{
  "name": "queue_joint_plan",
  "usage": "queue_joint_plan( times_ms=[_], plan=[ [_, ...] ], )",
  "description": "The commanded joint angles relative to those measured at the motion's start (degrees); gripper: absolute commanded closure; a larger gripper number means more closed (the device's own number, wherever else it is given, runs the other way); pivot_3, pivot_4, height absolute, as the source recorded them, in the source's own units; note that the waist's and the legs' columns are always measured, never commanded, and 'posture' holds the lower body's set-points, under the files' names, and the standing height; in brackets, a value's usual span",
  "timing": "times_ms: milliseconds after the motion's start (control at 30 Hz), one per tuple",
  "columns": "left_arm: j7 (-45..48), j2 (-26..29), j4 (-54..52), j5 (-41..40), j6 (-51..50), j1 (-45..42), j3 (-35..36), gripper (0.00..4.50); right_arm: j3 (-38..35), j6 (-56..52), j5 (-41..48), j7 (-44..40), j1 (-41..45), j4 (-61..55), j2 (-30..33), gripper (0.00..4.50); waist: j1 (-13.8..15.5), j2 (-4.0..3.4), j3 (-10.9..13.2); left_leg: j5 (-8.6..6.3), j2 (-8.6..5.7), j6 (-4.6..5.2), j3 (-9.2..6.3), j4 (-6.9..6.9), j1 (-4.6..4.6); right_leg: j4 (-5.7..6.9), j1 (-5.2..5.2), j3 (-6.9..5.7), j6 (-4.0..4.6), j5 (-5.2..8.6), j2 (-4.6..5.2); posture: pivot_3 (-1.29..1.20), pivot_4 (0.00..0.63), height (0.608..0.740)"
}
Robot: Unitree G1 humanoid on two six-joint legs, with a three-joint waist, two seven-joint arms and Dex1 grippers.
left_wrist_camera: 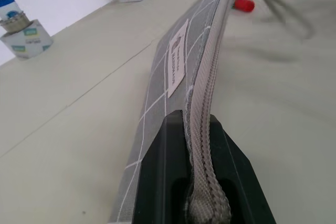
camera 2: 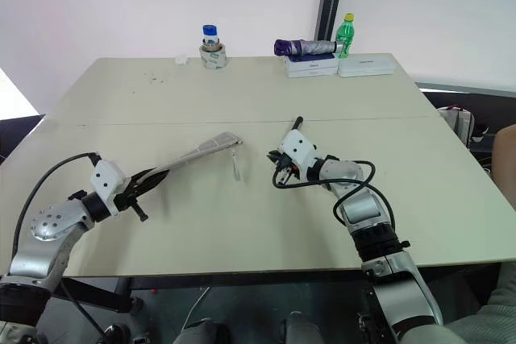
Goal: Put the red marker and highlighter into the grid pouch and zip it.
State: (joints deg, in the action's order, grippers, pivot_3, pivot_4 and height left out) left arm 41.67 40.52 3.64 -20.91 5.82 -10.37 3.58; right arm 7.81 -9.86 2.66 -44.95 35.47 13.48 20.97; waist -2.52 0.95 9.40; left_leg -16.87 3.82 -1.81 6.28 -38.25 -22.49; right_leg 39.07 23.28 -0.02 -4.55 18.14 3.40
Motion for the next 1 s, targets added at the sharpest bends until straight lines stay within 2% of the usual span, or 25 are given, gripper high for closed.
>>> queue_joint_plan(
  times_ms=[33,100,267,400,867,933,1000],
  plan=[
    [-1.13,-0.23,-2.68,0.96,-1.31,-0.95,2.21,4.5,-2.63,-5.42,5.1,0.58,-0.52,-5.7,-1.73,2.18,-0.01,0.0,0.0,0.0,0.0,0.0,-0.01,0.0,0.01,0.0,-0.01,0.0,0.0,0.0,0.0,0.0,0.15,0.74],
    [-1.38,-0.66,-3.01,1.42,-1.2,-0.95,2.43,4.5,-2.22,-9.29,6.51,1.66,-1.86,-8.28,-3.01,1.26,0.05,0.0,0.0,0.0,0.0,-0.01,-0.02,0.0,0.0,0.0,-0.01,0.0,0.0,0.0,0.0,0.0,0.15,0.74],
    [-1.41,-1.78,-3.04,3.74,0.44,-0.79,2.09,4.5,-2.34,-16.96,9.58,4.77,-3.28,-12.23,-6.42,1.26,0.01,0.0,0.0,0.19,-0.01,-0.34,-0.01,0.0,0.0,0.0,0.0,0.0,0.0,0.0,0.0,0.0,0.15,0.74],
    [-1.56,-2.84,-3.66,4.87,0.47,-0.93,2.12,4.5,-3.24,-20.81,9.22,10.88,-1.49,-9.43,-10.33,1.26,0.02,0.0,0.0,0.19,-0.02,-0.34,-0.01,0.0,0.0,0.0,0.0,0.0,0.0,0.0,0.0,0.0,0.15,0.74],
    [-0.43,-4.24,-3.68,5.11,1.25,-0.61,2.63,4.5,-1.07,-21.49,9.84,12.17,-0.02,-7.21,-14.69,1.26,0.01,0.0,0.0,0.18,-0.02,-0.32,-0.05,0.02,-0.03,-0.02,0.02,0.0,0.0,0.0,-0.02,0.0,0.15,0.74],
    [-0.39,-4.4,-3.6,5.41,1.37,-0.7,2.49,4.5,-0.96,-21.11,9.78,12.33,0.05,-6.84,-15.01,1.77,0.01,0.01,0.0,0.18,-0.01,-0.32,-0.05,0.02,-0.03,-0.02,0.02,0.0,0.0,0.0,0.0,0.0,0.15,0.74],
    [-0.56,-4.52,-3.35,5.97,1.54,-0.86,2.31,4.5,-1.05,-21.01,9.81,12.48,-0.05,-6.96,-15.13,2.58,0.01,0.0,0.0,0.18,-0.01,-0.32,-0.05,0.02,-0.04,-0.02,0.02,0.0,0.0,0.0,0.0,0.0,0.15,0.74]
  ],
)
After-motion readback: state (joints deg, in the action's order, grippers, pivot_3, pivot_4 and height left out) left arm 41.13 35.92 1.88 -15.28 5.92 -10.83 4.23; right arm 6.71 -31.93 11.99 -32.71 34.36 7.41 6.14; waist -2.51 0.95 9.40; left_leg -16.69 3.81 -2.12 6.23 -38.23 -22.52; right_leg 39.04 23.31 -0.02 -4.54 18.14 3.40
